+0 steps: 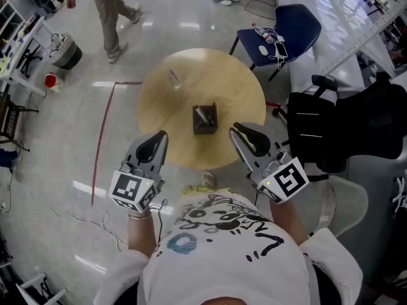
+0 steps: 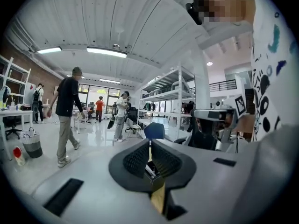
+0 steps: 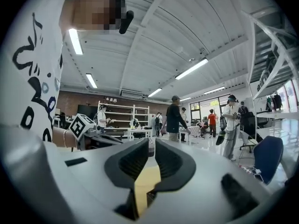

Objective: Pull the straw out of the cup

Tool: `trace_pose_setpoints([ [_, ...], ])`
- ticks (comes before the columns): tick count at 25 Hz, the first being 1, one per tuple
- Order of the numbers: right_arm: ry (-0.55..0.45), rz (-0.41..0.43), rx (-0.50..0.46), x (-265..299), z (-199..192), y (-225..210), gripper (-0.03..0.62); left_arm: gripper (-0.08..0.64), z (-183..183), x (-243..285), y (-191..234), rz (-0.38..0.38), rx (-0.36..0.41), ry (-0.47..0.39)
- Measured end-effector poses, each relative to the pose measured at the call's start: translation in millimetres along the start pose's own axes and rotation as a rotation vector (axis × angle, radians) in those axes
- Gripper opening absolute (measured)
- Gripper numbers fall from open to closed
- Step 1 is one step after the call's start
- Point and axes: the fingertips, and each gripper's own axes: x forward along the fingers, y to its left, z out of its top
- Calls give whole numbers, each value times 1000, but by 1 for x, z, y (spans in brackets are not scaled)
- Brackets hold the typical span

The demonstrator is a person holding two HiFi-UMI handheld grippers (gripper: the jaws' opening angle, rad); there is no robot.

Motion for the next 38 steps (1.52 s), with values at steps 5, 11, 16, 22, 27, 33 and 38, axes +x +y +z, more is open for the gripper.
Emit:
trace_pose_setpoints([
  [5,17,57,-34,29,1,-15,31,25,4,19,16,32,-2,13],
  [11,61,112,-86,92,-3,-29,86,25,1,32,63,40,8,54],
  [16,185,138,-191,154,-29,-44,106,25,-7,52,113,26,-17,95],
  [22,300,182,-256,217,-68,-60,107,25,-24,85,163,-31,-30,133],
  [27,361,258,-280,248,-106,-76,107,25,-45,115,186,-93,-23,176],
  [33,373,348,-175,291,-144,-90,107,25,-61,145,209,-146,-26,216],
  [38,405,427,-238,316,-174,-88,107,25,-69,156,215,-173,-52,223],
])
